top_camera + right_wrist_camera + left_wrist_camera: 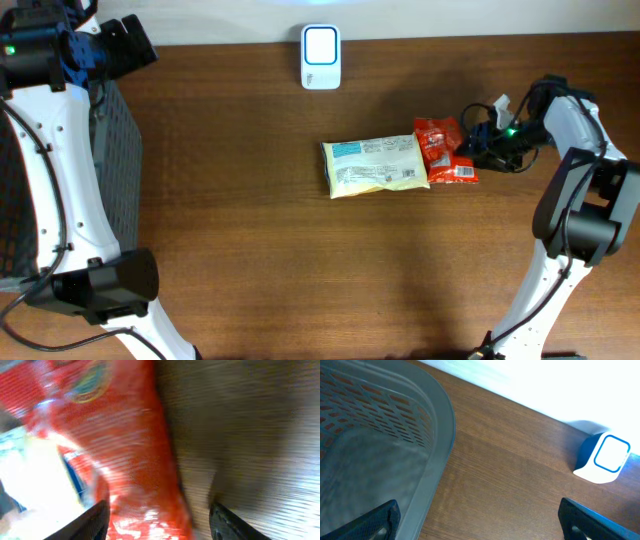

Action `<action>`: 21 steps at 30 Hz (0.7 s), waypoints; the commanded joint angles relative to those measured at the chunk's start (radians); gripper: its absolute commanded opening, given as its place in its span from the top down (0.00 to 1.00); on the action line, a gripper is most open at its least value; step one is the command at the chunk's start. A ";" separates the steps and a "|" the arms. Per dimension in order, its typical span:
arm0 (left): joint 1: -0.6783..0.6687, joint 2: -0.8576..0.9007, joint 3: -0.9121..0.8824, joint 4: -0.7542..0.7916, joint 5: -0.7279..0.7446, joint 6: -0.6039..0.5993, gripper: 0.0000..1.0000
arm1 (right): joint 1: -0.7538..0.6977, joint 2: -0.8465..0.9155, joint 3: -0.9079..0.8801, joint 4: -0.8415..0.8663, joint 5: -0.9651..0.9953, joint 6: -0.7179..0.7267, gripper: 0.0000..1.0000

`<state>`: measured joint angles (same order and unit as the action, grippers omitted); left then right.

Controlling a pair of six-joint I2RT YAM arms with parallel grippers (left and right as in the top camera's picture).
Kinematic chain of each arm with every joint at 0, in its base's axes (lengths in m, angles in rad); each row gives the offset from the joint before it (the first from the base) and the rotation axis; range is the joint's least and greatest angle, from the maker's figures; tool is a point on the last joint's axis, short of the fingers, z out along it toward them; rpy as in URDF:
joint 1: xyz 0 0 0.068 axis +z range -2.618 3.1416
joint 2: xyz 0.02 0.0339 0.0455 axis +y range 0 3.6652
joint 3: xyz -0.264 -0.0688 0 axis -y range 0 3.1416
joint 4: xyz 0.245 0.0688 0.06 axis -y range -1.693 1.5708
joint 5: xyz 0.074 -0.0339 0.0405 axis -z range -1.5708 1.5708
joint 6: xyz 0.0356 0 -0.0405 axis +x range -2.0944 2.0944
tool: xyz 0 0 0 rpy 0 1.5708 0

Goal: Scan the item barcode
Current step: 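Reach the right gripper to the red sweets bag and grasp it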

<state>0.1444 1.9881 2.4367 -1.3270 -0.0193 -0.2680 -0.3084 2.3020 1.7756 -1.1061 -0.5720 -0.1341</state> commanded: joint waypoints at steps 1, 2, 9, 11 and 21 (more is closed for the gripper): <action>0.004 0.007 0.012 0.002 -0.011 0.016 0.01 | 0.038 0.008 -0.010 -0.005 -0.071 -0.050 0.69; 0.004 0.007 0.012 0.002 -0.011 0.016 0.01 | 0.041 0.008 -0.010 -0.004 -0.071 -0.049 0.84; 0.004 0.007 0.012 0.002 -0.011 0.016 0.01 | 0.047 -0.071 0.057 -0.056 -0.064 -0.049 0.96; 0.004 0.007 0.012 0.002 -0.011 0.016 0.01 | 0.069 -0.137 0.065 -0.058 -0.001 -0.041 0.96; 0.005 0.007 0.012 0.002 -0.011 0.016 0.01 | 0.125 -0.060 0.048 -0.039 0.134 -0.041 0.16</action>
<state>0.1444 1.9881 2.4367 -1.3266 -0.0193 -0.2684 -0.1818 2.1872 1.8297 -1.1484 -0.4557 -0.1680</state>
